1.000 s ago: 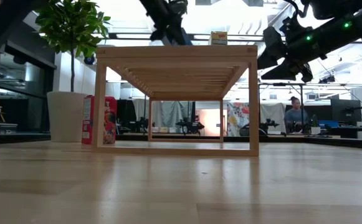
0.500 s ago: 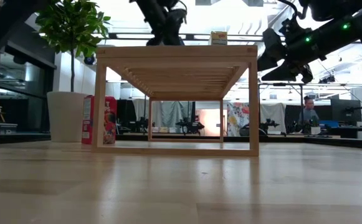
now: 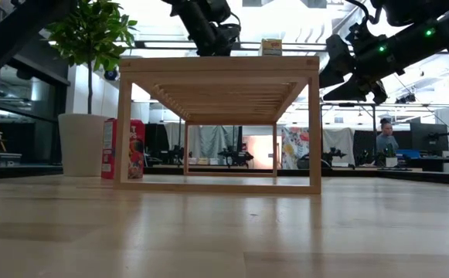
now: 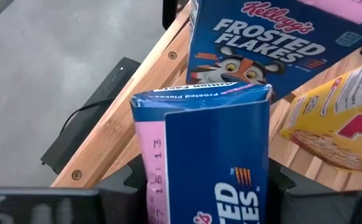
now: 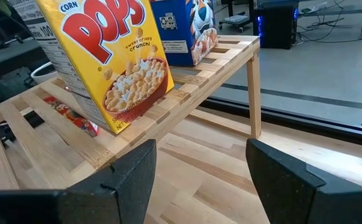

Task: Stack cereal on shelf
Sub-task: Put the blue cereal box on the shelf aligned with the other blue cereal box

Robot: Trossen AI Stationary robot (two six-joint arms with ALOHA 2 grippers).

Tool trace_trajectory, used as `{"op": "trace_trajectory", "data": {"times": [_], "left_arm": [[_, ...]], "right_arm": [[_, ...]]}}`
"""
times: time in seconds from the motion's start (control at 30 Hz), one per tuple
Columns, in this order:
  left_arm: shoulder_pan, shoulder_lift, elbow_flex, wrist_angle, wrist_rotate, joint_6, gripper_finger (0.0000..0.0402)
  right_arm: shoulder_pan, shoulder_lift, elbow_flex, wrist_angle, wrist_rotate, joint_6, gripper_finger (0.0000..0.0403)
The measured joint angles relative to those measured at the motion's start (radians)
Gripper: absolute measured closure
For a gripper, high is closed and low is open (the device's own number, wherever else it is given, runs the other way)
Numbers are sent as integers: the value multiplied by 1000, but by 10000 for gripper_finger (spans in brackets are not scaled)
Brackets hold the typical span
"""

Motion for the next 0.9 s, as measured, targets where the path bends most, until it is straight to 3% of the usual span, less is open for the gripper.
{"op": "trace_trajectory", "data": {"times": [0.23,0.67,0.9], "left_arm": [[-1,0,0,5,-24,3,235],[-3,5,19,36,-33,5,161],[-7,-3,57,38,32,-5,159]], "right_arm": [[0,0,0,0,0,0,162],[0,0,0,-1,-1,0,162],[0,0,0,-1,-6,1,162]]}}
